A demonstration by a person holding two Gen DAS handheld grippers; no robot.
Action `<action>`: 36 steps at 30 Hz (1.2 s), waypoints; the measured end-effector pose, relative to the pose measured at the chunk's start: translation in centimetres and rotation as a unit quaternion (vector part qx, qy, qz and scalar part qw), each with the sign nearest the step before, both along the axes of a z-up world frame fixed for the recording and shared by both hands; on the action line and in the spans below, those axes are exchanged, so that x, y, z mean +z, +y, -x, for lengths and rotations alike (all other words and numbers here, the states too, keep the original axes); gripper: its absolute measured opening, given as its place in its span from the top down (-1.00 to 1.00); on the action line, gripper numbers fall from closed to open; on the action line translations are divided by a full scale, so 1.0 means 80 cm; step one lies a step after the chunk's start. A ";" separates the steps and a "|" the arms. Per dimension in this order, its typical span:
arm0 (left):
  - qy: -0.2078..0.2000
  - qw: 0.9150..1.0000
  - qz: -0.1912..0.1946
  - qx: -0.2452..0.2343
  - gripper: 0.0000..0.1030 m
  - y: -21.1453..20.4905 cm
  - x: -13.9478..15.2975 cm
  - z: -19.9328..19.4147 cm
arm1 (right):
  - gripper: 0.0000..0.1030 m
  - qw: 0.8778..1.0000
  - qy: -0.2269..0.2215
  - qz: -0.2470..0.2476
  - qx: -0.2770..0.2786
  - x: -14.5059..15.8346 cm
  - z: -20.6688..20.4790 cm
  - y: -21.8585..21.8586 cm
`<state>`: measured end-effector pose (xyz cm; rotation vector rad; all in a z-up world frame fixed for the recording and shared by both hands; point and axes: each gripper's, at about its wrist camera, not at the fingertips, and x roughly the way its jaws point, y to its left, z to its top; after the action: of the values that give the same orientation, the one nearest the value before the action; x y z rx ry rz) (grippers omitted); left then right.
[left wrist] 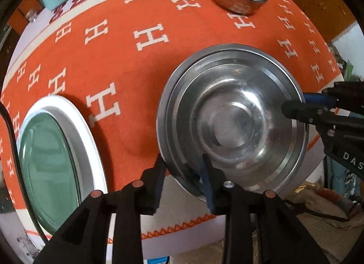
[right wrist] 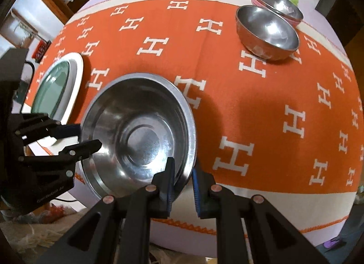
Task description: Organize plates and bowls
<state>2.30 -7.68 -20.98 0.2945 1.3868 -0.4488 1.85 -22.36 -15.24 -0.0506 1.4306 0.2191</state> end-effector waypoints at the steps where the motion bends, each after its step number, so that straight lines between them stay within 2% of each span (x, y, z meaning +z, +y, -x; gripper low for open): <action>1: -0.004 1.000 -0.003 -0.003 0.29 -0.002 0.001 0.001 | 0.71 1.000 0.002 0.007 0.003 -0.001 0.000 0.002; 3: -0.011 1.000 -0.007 -0.005 -0.03 -0.006 0.004 0.002 | 0.69 1.000 0.007 0.014 0.005 -0.002 -0.001 0.002; 6: -0.028 1.000 -0.006 -0.001 -0.19 -0.006 0.013 0.000 | 0.44 1.000 0.004 0.007 -0.002 0.001 -0.001 -0.002; 8: -0.034 0.999 -0.005 0.003 -0.22 -0.002 0.019 -0.002 | 0.30 1.000 -0.007 -0.002 -0.006 0.008 -0.001 -0.006; 10: -0.037 0.999 -0.005 0.006 -0.28 0.003 0.022 -0.002 | 0.27 1.000 -0.016 -0.003 -0.008 0.014 0.000 -0.008; 16: -0.048 0.999 -0.002 0.008 -0.33 0.003 0.032 -0.003 | 0.26 1.000 -0.022 -0.010 -0.008 0.020 0.000 -0.010; 28: -0.100 0.995 -0.004 0.001 -0.56 -0.002 0.069 0.000 | 0.26 0.998 -0.054 -0.015 -0.007 0.043 -0.001 -0.014; 31: -0.097 0.995 0.009 0.011 -0.58 -0.002 0.078 -0.007 | 0.26 0.998 -0.064 -0.019 -0.007 0.050 -0.001 -0.020; 36: -0.094 0.993 0.065 0.035 -0.60 -0.006 0.117 -0.041 | 0.26 0.995 -0.086 -0.035 -0.025 0.069 -0.009 -0.043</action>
<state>5.55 -8.13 -11.60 0.1763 1.1741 -0.4402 2.58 -25.81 -9.75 0.0231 1.2502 0.2174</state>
